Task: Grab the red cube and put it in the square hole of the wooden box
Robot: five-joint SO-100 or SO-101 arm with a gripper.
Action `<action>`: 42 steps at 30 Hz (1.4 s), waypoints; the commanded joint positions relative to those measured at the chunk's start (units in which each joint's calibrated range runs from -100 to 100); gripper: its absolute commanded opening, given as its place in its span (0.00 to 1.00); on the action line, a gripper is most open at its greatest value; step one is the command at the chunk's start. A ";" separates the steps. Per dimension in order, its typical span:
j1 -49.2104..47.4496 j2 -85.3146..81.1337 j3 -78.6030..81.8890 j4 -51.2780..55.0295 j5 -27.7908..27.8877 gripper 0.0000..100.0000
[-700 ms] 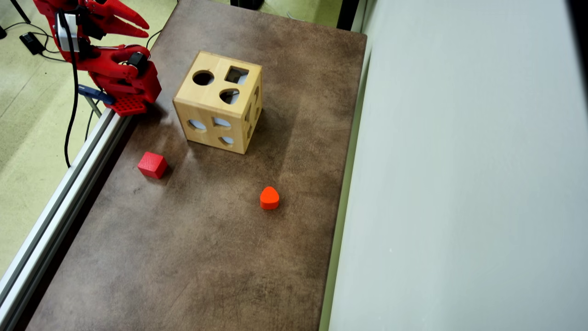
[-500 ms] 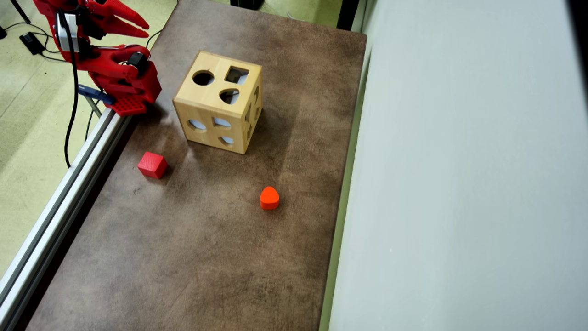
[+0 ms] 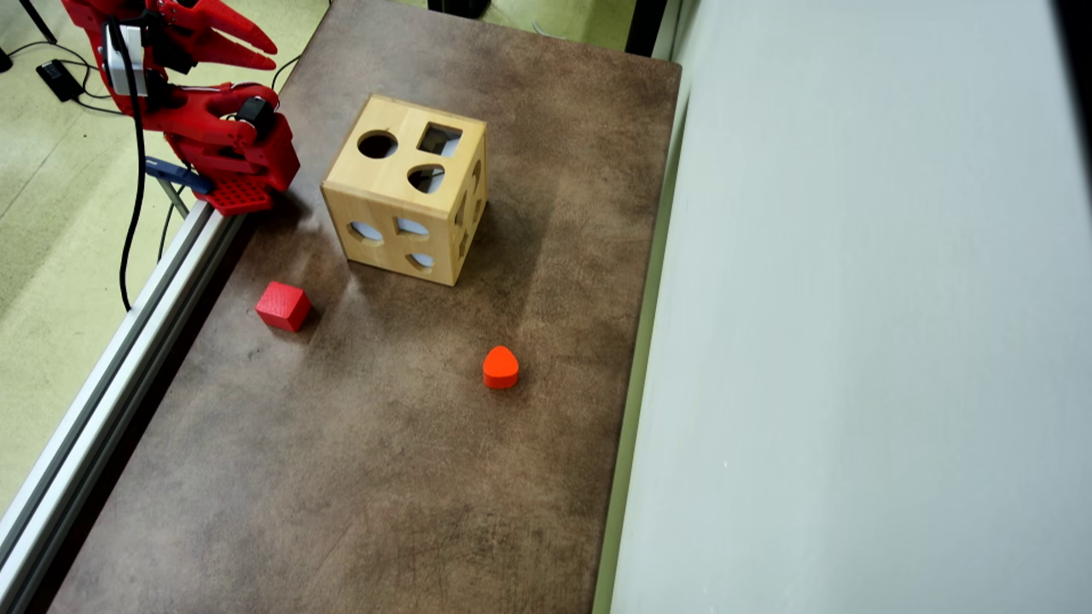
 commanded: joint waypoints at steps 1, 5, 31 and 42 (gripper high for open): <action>0.25 0.01 0.07 -0.62 -0.05 0.09; 0.25 0.01 0.07 -0.62 -0.05 0.09; 0.25 0.01 0.07 -0.62 -0.05 0.09; -0.34 0.09 0.16 -1.03 0.34 0.10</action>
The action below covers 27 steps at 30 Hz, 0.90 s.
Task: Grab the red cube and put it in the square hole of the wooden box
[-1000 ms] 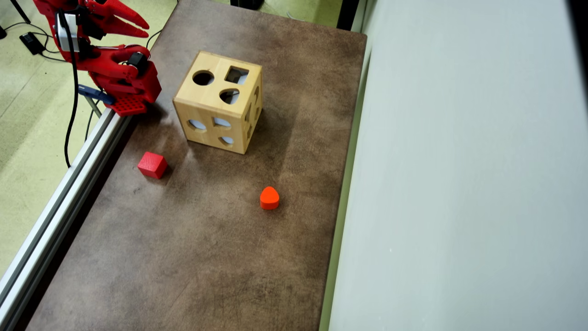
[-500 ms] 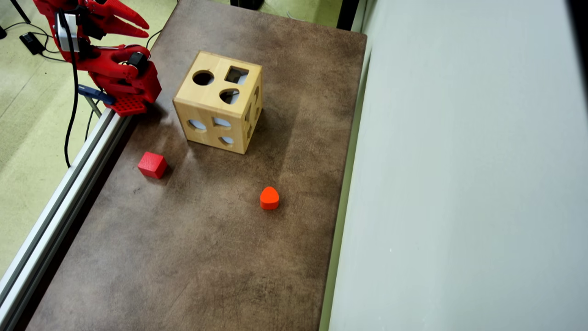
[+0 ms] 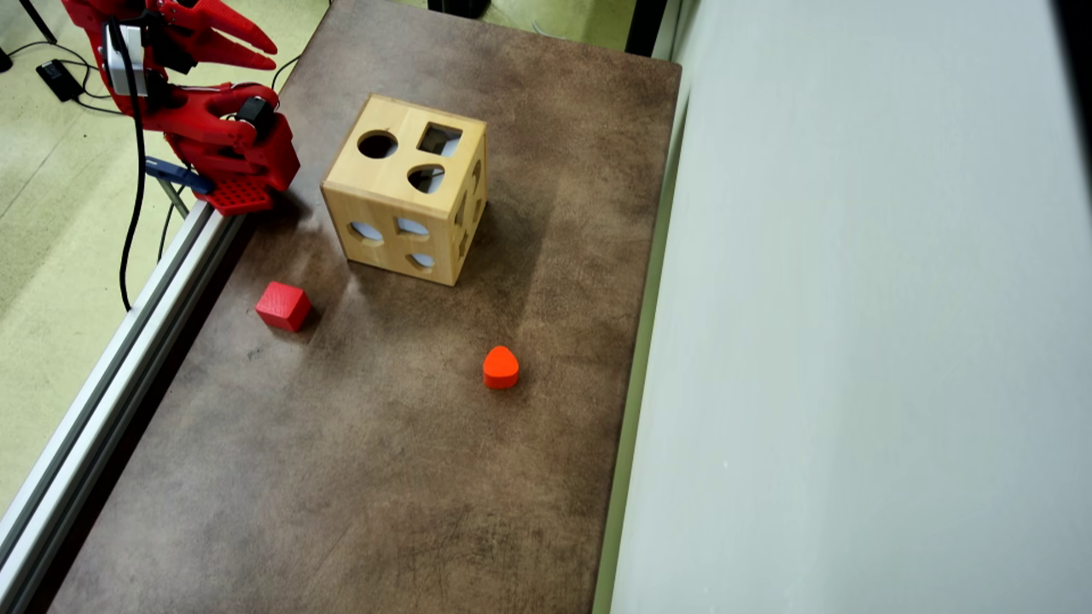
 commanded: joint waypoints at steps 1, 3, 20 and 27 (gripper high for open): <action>-0.04 0.18 0.16 -1.11 0.39 0.10; 0.33 0.86 0.07 -1.11 0.44 0.10; 9.24 35.93 -14.60 -0.14 11.48 0.10; 23.06 42.73 -12.99 -0.06 19.00 0.10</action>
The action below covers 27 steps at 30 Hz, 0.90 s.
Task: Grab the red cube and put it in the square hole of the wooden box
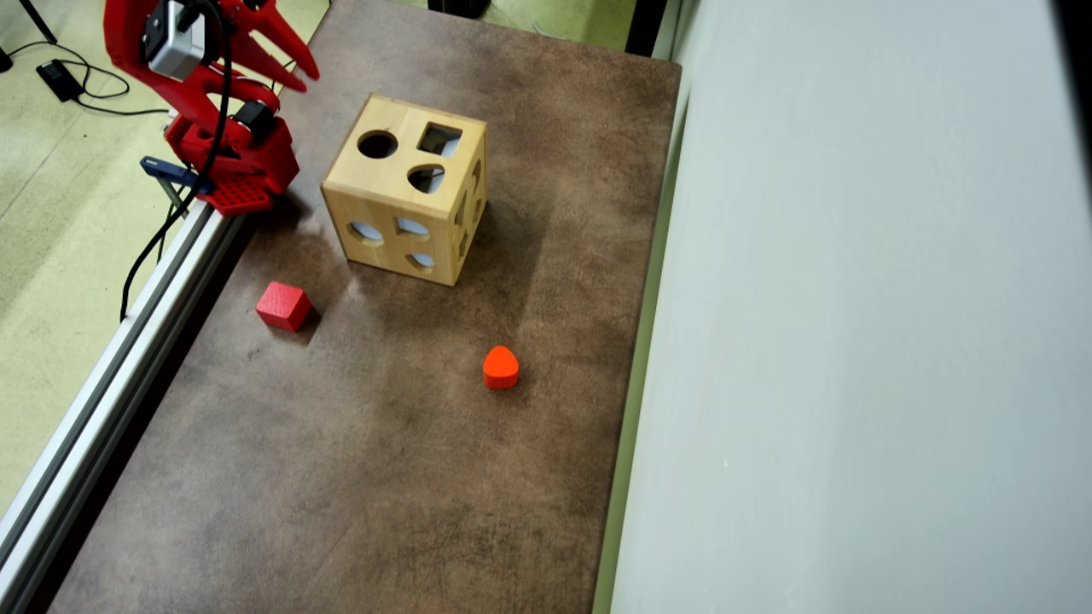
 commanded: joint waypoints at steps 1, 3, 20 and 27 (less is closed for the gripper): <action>7.74 5.19 0.46 -0.06 3.76 0.10; 10.86 8.42 3.23 -0.14 5.27 0.10; 27.80 12.92 29.53 -19.12 13.14 0.10; 27.28 12.92 40.62 -30.14 13.19 0.10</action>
